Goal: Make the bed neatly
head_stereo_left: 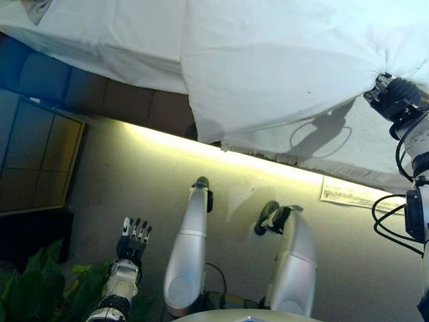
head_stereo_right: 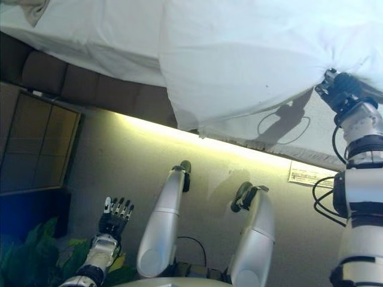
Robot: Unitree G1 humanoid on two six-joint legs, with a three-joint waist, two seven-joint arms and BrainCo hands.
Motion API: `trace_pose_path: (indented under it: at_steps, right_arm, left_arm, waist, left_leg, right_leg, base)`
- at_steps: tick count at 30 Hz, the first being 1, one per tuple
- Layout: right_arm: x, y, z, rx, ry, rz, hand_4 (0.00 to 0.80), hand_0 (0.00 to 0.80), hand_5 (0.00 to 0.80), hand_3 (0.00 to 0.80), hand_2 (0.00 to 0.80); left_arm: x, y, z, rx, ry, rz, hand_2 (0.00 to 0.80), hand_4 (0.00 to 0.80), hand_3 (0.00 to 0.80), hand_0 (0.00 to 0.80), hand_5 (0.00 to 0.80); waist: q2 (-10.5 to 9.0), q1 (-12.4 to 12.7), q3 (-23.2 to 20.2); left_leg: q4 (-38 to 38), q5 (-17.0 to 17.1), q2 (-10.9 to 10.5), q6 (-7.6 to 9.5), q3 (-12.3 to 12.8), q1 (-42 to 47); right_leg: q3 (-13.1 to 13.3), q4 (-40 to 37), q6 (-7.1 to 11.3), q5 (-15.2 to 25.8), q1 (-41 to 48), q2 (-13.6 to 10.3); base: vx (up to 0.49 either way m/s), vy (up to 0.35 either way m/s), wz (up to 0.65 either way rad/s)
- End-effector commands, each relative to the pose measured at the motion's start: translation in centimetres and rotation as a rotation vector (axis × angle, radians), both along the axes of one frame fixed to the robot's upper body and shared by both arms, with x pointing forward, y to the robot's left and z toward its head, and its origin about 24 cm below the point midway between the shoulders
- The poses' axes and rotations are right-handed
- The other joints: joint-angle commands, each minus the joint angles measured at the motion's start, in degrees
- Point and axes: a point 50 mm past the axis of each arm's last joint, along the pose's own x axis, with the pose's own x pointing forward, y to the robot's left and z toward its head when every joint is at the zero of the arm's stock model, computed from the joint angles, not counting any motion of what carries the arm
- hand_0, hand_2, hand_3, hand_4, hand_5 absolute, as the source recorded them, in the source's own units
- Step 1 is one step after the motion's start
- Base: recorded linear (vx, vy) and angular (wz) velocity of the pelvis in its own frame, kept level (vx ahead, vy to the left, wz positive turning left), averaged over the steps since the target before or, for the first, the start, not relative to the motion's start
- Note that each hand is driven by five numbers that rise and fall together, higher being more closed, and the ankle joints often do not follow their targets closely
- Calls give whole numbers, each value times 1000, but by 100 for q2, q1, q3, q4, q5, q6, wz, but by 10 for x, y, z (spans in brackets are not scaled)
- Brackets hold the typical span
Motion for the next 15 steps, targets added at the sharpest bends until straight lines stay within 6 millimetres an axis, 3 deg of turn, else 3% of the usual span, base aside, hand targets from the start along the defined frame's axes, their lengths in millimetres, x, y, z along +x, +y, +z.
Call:
trace_pose_path:
  at_steps: [1,4,9,12,15]
  right_arm:
    - [-2,3,-1,17,-91,72,800,800,800,800,800]
    - [3,19,-18,29,-67,147,800,800,800,800,800]
    - [16,63,-48,86,-18,290,800,800,800,800,800]
    - [19,82,-59,108,7,353,800,800,800,800,800]
    - [22,112,-77,142,38,440,800,800,800,800,800]
  left_arm:
    - [4,15,14,116,-73,-60,0,0,0,0,0]
    - [31,7,34,130,-174,-122,0,0,0,0,0]
    - [79,-10,73,137,-289,-203,0,0,0,0,0]
    - [95,-19,87,149,-317,-249,0,0,0,0,0]
    - [113,-36,103,138,-339,-284,0,0,0,0,0]
  waist:
    - [-172,7,-596]
    - [-208,-15,-697]
    - [-286,-46,-846]
    - [-323,-68,-885]
    - [-378,-117,-958]
  left_leg:
    - [-544,24,23,274,389,565]
    - [-747,24,-14,258,435,850]
    - [-1278,97,-31,238,506,1431]
    - [-1566,181,-9,221,534,1697]
    - [-2003,331,-3,192,550,2050]
  right_leg:
    - [184,-769,198,707,328,-68]
    - [126,-1054,249,769,651,-92]
    - [13,-1634,346,889,1276,-131]
    - [-44,-1928,382,970,1559,-142]
    - [-100,-2387,447,1103,1922,-128]
  base:
    - [20,26,-6]
    - [22,37,-5]
    - [27,26,-9]
    - [20,17,-9]
    - [15,17,-7]
